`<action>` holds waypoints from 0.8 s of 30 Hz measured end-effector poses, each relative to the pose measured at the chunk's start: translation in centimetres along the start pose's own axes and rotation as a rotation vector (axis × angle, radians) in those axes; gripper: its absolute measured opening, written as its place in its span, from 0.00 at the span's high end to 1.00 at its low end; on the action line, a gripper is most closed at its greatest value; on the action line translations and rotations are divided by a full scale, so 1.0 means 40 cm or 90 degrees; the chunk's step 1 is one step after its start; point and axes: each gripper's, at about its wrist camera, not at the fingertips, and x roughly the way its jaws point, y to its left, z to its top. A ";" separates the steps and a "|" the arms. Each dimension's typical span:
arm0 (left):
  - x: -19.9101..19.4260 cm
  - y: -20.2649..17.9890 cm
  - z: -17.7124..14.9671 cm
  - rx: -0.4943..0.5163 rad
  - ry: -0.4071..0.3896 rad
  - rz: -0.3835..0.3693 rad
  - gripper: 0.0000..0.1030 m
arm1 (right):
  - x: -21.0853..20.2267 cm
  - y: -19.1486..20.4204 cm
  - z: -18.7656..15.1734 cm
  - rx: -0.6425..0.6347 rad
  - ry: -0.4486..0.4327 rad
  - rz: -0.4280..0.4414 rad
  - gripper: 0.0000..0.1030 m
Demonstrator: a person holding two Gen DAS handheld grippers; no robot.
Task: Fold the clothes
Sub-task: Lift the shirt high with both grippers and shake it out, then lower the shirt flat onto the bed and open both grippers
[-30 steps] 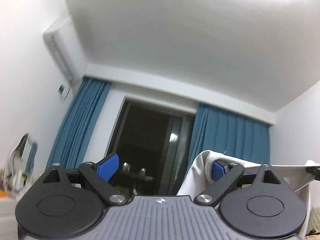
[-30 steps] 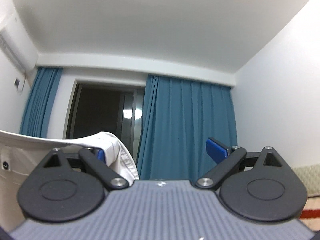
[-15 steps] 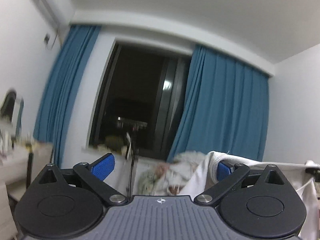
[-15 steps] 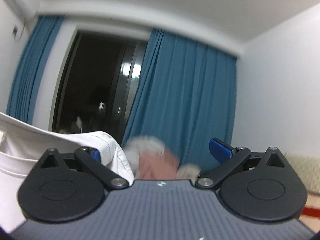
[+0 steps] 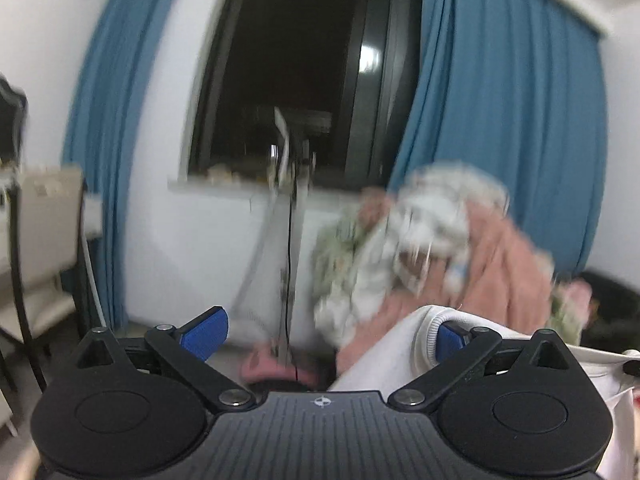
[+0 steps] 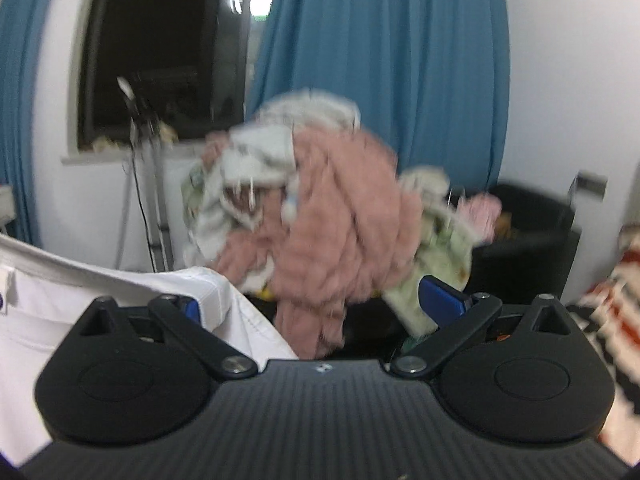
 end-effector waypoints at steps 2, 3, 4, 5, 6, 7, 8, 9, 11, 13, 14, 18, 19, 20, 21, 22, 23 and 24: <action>0.153 0.008 -0.091 0.016 0.079 -0.006 0.01 | 0.107 0.038 -0.073 -0.013 0.051 -0.005 0.01; 0.209 0.014 -0.131 0.024 0.112 -0.007 0.01 | 0.160 0.055 -0.098 -0.018 0.080 -0.005 0.01; 0.264 0.019 -0.170 0.032 0.146 -0.008 0.01 | 0.209 0.060 -0.133 -0.021 0.116 0.004 0.01; 0.314 0.023 -0.204 0.043 0.182 -0.015 0.03 | 0.258 0.065 -0.168 -0.023 0.152 0.012 0.01; 0.361 0.030 -0.226 0.062 0.214 -0.018 0.03 | 0.299 0.070 -0.199 -0.027 0.185 0.021 0.01; 0.409 0.037 -0.247 0.082 0.245 -0.021 0.03 | 0.322 0.077 -0.216 -0.034 0.215 0.033 0.01; 0.454 0.043 -0.268 0.103 0.277 -0.023 0.03 | 0.347 0.084 -0.231 -0.045 0.249 0.046 0.01; 0.481 0.037 -0.284 0.133 0.307 -0.022 0.03 | 0.365 0.092 -0.234 -0.057 0.278 0.057 0.01; 0.499 0.035 -0.284 0.166 0.356 -0.038 0.03 | 0.394 0.113 -0.229 -0.087 0.328 0.083 0.01; 0.514 0.026 -0.266 0.181 0.389 -0.059 0.02 | 0.407 0.135 -0.208 -0.122 0.369 0.112 0.01; 0.510 0.023 -0.255 0.175 0.409 -0.084 0.00 | 0.408 0.145 -0.196 -0.137 0.387 0.129 0.01; 0.465 0.000 -0.189 0.144 0.420 -0.135 0.00 | 0.351 0.166 -0.142 -0.135 0.394 0.208 0.00; 0.449 -0.002 -0.180 0.135 0.406 -0.142 0.00 | 0.336 0.169 -0.129 -0.120 0.390 0.227 0.00; 0.424 -0.006 -0.168 0.130 0.390 -0.145 0.00 | 0.324 0.167 -0.120 -0.091 0.386 0.240 0.00; 0.393 -0.010 -0.153 0.127 0.369 -0.142 0.00 | 0.314 0.164 -0.114 -0.066 0.378 0.238 0.00; 0.358 -0.010 -0.143 0.122 0.339 -0.136 0.00 | 0.299 0.159 -0.108 -0.043 0.370 0.231 0.00; 0.295 -0.013 -0.127 0.118 0.317 -0.134 0.00 | 0.276 0.154 -0.102 -0.025 0.356 0.226 0.00; 0.253 -0.009 -0.120 0.112 0.296 -0.133 0.00 | 0.245 0.149 -0.097 -0.014 0.335 0.219 0.00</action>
